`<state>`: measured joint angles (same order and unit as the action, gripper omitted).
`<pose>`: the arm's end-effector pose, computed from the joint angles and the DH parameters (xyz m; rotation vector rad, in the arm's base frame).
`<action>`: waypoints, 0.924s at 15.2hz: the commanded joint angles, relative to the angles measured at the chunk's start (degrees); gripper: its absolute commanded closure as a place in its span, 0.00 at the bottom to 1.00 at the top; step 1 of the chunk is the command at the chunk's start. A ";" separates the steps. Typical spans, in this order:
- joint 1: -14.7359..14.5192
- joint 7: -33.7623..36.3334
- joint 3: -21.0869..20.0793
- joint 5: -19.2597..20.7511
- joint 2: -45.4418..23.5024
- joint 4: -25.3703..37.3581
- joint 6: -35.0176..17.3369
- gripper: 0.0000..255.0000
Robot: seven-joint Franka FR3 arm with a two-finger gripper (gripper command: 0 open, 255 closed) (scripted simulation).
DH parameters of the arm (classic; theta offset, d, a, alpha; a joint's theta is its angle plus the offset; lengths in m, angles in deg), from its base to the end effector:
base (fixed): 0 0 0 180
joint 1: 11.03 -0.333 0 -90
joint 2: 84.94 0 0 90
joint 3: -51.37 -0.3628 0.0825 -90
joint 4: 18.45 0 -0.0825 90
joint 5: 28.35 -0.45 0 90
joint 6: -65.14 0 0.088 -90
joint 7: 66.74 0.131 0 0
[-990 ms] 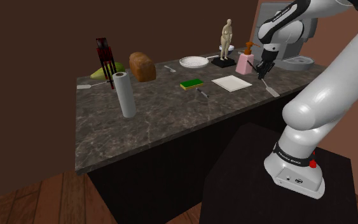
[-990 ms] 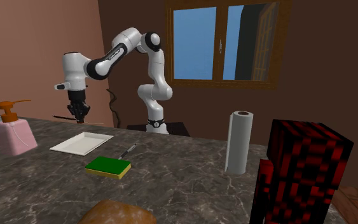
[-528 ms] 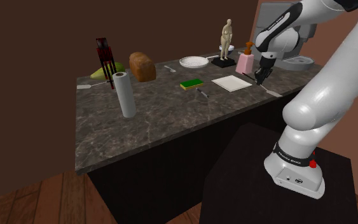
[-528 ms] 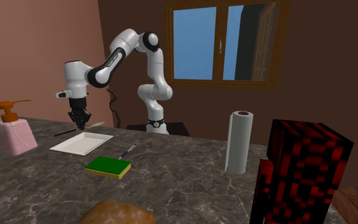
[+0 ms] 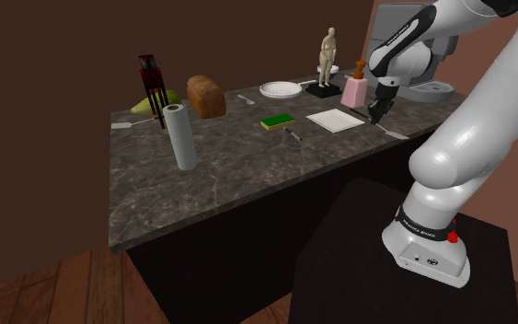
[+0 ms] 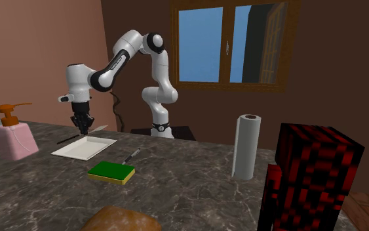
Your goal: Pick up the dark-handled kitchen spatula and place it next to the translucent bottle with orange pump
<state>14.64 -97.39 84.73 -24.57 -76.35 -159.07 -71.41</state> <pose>0.2662 -0.4409 0.3277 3.0483 -0.6909 0.1016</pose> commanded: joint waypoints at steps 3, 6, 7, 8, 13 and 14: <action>0.00 0.00 0.00 0.00 0.00 0.00 0.00 0.00; 0.00 0.00 0.00 0.00 0.00 0.00 0.00 0.00; 0.26 0.78 -0.34 1.04 1.62 0.69 2.11 0.00; 0.49 1.46 -0.70 1.92 3.14 1.46 4.24 0.00; 0.91 2.41 -1.44 3.10 5.58 3.03 8.03 0.00; 0.91 2.41 -1.43 3.10 5.58 3.04 8.03 0.00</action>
<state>15.54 -95.02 83.33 -21.51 -70.84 -156.07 -63.50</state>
